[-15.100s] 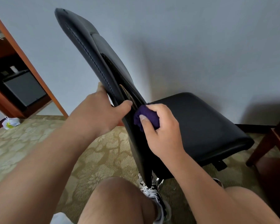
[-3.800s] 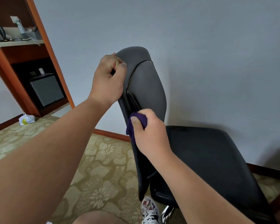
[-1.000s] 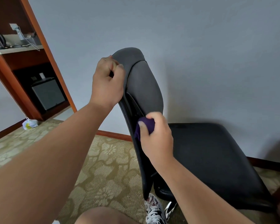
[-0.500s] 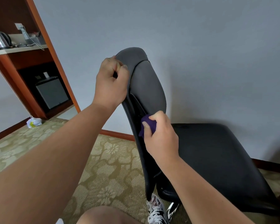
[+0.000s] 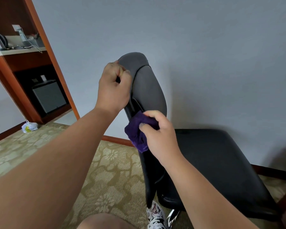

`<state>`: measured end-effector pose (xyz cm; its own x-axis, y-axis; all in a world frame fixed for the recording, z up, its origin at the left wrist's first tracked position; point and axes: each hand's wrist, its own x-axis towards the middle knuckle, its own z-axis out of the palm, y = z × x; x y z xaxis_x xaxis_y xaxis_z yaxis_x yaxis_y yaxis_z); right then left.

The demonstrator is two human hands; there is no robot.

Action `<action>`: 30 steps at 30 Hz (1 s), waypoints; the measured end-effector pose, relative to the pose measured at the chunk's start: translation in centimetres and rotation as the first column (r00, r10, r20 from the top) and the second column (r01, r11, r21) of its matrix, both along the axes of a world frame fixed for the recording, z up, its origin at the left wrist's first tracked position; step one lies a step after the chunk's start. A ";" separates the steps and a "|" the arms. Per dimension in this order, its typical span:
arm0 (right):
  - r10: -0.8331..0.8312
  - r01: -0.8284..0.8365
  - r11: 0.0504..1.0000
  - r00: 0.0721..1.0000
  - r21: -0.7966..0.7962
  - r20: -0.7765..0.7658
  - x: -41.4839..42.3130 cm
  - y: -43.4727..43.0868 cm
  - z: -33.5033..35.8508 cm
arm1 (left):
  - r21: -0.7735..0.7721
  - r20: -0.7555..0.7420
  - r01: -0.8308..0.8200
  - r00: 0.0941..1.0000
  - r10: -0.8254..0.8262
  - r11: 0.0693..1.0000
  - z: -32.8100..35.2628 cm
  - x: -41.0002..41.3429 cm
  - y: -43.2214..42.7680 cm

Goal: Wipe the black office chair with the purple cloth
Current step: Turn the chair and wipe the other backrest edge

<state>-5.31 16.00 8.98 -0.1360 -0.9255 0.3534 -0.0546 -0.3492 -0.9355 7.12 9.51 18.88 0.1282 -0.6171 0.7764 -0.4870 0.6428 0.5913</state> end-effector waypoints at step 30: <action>-0.070 0.096 0.994 0.929 0.053 -0.363 -0.2 0.8 1.1 | 0.001 -0.046 -0.023 0.999 0.023 1.000 0.0 -0.4 0.2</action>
